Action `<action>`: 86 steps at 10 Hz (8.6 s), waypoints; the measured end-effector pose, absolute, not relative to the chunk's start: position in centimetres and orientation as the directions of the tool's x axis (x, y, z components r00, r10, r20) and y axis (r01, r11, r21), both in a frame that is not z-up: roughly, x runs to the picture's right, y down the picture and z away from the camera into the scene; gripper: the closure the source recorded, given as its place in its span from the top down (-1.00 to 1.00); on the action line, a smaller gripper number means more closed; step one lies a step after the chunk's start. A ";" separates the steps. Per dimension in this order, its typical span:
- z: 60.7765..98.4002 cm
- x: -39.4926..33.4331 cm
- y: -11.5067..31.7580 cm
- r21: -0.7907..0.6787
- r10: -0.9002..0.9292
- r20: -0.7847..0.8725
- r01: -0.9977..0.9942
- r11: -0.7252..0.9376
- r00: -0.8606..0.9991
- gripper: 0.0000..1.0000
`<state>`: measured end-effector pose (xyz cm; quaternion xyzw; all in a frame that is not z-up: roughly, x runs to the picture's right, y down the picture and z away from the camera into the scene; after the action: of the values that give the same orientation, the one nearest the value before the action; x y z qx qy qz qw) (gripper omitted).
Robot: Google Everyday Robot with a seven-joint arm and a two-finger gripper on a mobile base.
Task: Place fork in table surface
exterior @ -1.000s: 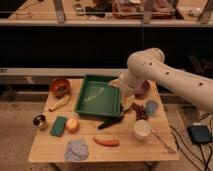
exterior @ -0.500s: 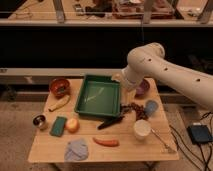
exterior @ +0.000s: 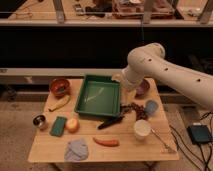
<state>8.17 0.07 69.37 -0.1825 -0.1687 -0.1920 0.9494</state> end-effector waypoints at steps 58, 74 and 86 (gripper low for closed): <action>69.9 33.0 25.6 -0.556 0.282 -0.101 -0.289 0.780 0.954 0.60; 78.5 32.7 27.4 -0.536 0.260 -0.206 -0.331 0.776 0.943 0.60; 79.3 32.0 28.0 -0.636 0.254 -0.204 -0.325 0.700 0.946 -0.70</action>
<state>31.98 28.00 79.35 -0.3538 0.0502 0.1571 0.9207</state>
